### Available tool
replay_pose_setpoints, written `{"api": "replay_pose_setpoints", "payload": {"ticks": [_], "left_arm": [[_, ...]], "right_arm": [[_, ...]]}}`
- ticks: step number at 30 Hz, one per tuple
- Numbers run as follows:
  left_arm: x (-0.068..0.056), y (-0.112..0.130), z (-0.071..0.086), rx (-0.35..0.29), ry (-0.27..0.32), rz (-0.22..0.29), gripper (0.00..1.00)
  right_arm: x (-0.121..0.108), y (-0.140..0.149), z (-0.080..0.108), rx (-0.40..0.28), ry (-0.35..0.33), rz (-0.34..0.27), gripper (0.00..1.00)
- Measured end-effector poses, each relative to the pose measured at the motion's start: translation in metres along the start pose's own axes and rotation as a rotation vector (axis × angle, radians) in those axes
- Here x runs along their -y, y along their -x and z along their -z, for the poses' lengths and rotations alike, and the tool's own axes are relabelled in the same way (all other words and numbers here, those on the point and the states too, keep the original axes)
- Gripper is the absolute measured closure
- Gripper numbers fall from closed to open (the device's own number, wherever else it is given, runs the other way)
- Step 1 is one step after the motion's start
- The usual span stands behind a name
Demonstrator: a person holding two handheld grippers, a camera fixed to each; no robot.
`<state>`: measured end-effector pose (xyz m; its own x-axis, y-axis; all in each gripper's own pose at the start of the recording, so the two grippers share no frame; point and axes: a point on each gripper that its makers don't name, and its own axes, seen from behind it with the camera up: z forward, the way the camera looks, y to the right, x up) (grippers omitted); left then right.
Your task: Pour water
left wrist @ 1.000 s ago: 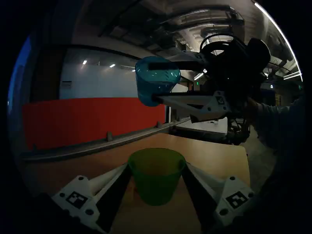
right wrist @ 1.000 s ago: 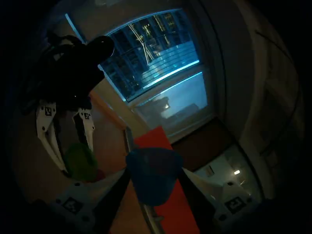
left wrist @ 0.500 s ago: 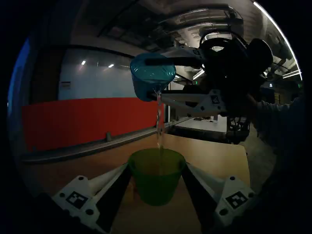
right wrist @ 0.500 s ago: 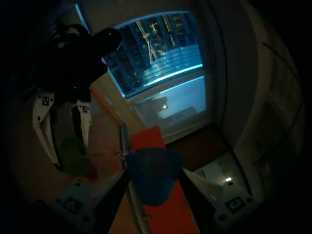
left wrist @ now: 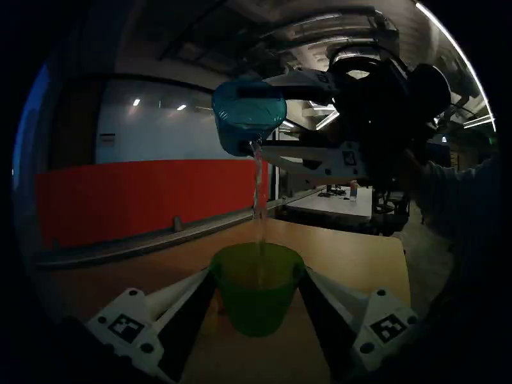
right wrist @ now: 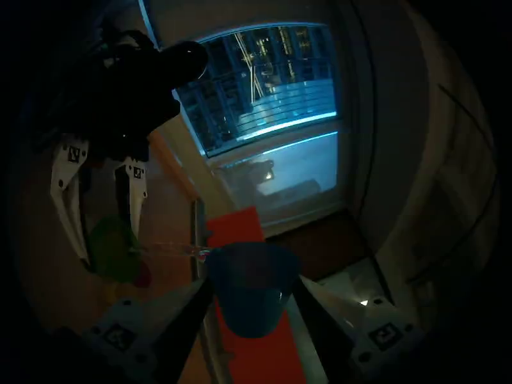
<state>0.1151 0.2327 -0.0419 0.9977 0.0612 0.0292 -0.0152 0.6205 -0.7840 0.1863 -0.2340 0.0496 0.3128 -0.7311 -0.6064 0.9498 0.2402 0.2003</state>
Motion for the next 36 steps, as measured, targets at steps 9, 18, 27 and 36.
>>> {"api": "replay_pose_setpoints", "payload": {"ticks": [9,18,27,36], "left_arm": [[-0.002,0.001,-0.001,0.001,0.006,-0.001,0.14],[-0.002,-0.001,-0.001,-0.001,0.004,-0.003,0.14],[-0.002,-0.001,-0.001,-0.002,0.005,-0.006,0.14],[-0.002,0.000,-0.001,-0.004,0.005,-0.005,0.14]], "right_arm": [[0.000,0.001,-0.001,0.003,0.004,0.057,0.11],[-0.004,0.000,0.000,0.002,0.011,0.109,0.11],[-0.011,-0.004,-0.001,0.002,0.023,0.163,0.11],[-0.014,-0.009,-0.002,0.001,0.029,0.212,0.11]]}}
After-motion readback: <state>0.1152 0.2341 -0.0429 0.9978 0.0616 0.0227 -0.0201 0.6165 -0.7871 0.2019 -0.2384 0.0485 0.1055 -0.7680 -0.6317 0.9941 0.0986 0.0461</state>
